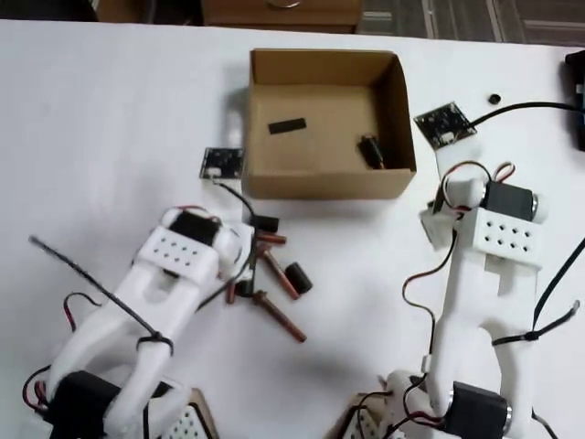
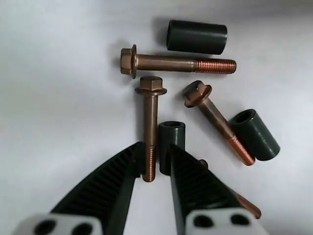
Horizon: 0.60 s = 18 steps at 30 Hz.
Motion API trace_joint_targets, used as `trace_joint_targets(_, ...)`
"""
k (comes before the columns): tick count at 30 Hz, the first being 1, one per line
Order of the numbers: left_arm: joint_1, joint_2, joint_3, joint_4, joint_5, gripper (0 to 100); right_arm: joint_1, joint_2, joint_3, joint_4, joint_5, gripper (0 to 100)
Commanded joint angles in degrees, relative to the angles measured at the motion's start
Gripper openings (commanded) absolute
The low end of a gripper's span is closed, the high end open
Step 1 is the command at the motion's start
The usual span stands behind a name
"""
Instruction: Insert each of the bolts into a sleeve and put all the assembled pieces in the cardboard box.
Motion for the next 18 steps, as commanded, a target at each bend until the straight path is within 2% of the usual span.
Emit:
trace_joint_targets(1,-0.1,-0.2,1.7,-4.1,-0.9,9,0.0,-2.8,0.7,-1.0,-0.3,2.0)
trace_joint_targets(7,-0.2,5.0,2.0,-7.7,-0.9,9,0.0,-3.2,2.7,-3.0,-0.3,2.0)
trace_joint_targets(18,-0.8,21.9,-8.0,-6.4,-0.8,9,0.0,-2.9,2.7,-3.0,-0.3,2.0)
